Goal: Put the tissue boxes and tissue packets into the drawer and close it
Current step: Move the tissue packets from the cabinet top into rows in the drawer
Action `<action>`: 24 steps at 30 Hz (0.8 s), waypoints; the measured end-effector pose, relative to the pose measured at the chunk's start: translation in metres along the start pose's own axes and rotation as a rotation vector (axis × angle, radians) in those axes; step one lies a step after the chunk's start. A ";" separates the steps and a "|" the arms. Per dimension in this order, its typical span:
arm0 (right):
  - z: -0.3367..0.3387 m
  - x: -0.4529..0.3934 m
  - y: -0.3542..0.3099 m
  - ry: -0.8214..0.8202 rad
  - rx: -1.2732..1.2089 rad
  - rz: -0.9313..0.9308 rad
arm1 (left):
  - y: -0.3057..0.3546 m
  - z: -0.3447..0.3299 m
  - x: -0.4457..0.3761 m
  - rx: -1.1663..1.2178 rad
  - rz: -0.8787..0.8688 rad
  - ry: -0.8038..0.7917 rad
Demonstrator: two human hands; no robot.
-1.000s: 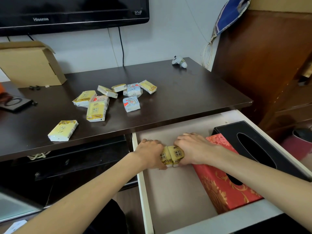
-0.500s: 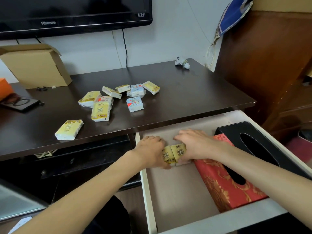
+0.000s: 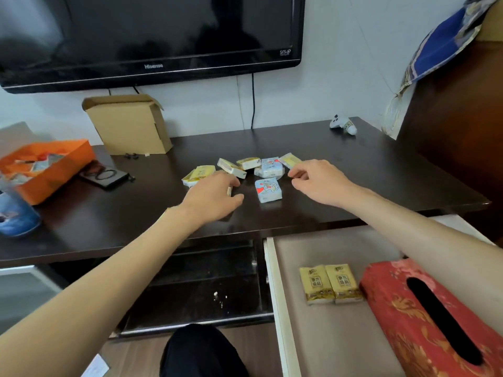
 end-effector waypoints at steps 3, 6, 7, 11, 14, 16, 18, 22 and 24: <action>0.013 -0.036 0.010 0.006 0.099 -0.071 | 0.008 0.001 -0.037 -0.001 -0.025 -0.008; 0.021 -0.065 0.025 -0.019 0.086 -0.113 | 0.019 0.001 -0.083 0.011 -0.039 -0.051; 0.021 -0.074 0.030 -0.032 0.081 -0.123 | 0.021 0.000 -0.099 0.006 -0.049 -0.074; 0.018 -0.101 0.039 -0.045 0.080 -0.082 | 0.016 0.003 -0.154 -0.032 -0.054 -0.099; 0.015 -0.117 0.031 -0.121 0.092 0.072 | -0.005 0.010 -0.183 -0.029 0.000 -0.172; 0.014 -0.127 0.025 -0.203 0.122 0.124 | -0.023 0.013 -0.195 -0.011 0.064 -0.284; 0.013 -0.135 0.022 -0.284 0.120 0.122 | -0.037 0.013 -0.202 -0.025 0.105 -0.393; 0.011 -0.145 0.025 -0.368 0.058 0.105 | -0.052 0.004 -0.207 -0.008 0.088 -0.428; 0.011 -0.145 0.027 -0.334 0.052 0.116 | -0.053 0.003 -0.205 0.038 0.078 -0.406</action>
Point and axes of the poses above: each hand's wrist, its own x-axis away from the middle knuckle, its own z-axis out of the back of the hand, y = z × x, the point moved 1 cm from there along -x, towards the middle knuckle, and after that the axes turned 15 degrees about -y, right-handed, at the moved point
